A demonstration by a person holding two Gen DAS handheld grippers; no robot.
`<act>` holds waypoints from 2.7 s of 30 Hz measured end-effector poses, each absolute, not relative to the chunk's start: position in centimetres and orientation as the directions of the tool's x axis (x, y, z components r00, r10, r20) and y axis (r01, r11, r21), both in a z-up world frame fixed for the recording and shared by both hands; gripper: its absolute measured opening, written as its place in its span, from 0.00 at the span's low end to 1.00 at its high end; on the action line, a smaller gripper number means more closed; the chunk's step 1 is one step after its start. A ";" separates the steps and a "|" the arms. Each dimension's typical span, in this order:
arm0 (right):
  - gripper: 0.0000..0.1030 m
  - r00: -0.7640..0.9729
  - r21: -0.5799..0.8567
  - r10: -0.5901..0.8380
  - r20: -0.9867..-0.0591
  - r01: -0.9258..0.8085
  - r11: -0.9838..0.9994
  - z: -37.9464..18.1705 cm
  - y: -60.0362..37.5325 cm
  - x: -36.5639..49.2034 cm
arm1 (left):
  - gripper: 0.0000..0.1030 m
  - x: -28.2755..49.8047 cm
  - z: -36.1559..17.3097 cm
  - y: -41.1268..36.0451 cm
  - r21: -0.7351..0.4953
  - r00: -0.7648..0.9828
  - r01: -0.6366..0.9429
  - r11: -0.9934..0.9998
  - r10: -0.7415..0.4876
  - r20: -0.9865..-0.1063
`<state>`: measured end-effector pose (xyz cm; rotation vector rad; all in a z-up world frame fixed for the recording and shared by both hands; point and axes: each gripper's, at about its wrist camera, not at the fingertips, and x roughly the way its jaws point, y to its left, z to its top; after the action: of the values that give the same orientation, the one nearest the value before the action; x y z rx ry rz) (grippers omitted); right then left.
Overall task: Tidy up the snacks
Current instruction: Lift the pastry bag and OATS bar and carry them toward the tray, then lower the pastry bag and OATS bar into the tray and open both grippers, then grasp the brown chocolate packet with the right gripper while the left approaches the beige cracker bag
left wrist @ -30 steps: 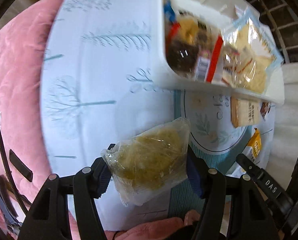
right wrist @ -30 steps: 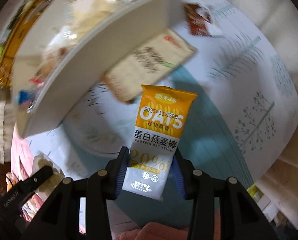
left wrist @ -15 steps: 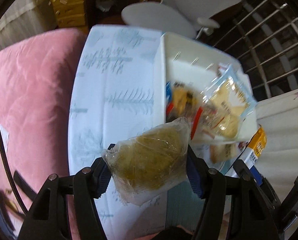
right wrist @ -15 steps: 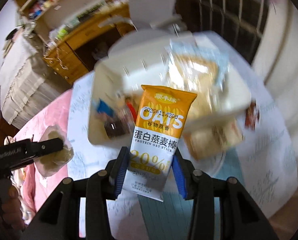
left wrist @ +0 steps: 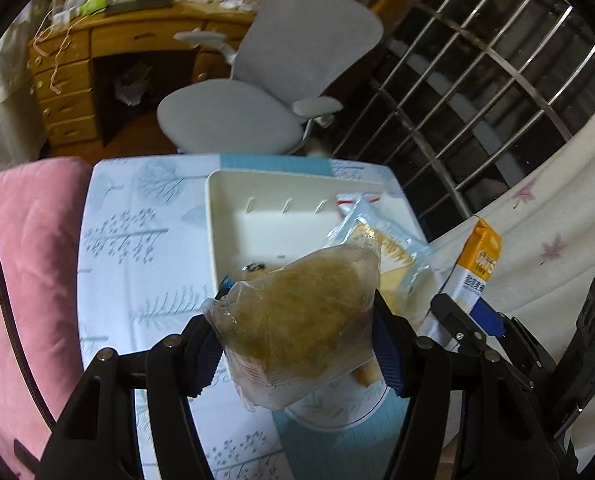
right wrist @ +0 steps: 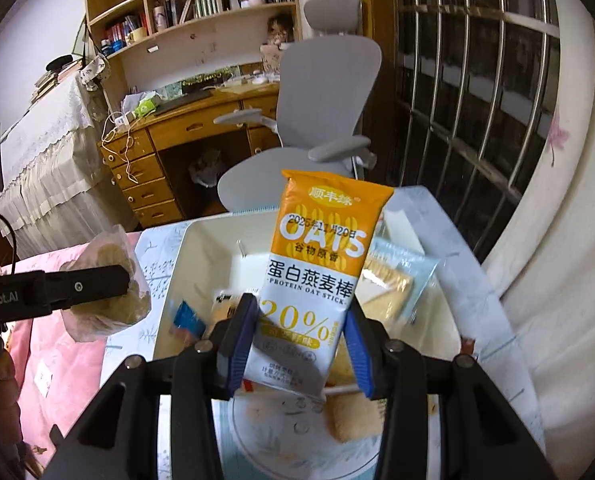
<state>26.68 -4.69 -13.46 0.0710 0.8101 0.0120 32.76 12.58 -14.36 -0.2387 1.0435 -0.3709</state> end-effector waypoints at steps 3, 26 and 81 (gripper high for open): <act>0.44 0.684 0.058 0.042 -0.728 0.001 0.998 -13.7 -5.1 27.0 | 0.84 33.1 -14.4 11.8 -0.358 0.436 0.188 0.915 -0.404 -0.804; 0.55 0.542 0.062 0.040 -0.839 0.021 0.998 -18.1 -11.6 21.5 | 0.86 25.8 -16.8 6.4 -0.318 0.302 0.144 0.937 -0.348 -0.888; 0.56 0.354 0.082 0.149 -0.923 -0.198 0.977 -29.7 -26.6 28.6 | 0.86 24.7 -34.1 -7.2 -0.238 0.240 -0.615 0.752 -0.108 -0.965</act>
<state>28.61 -26.62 -29.69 -0.0464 1.1882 0.2245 24.72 -7.19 -34.15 -0.6749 1.3035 0.3851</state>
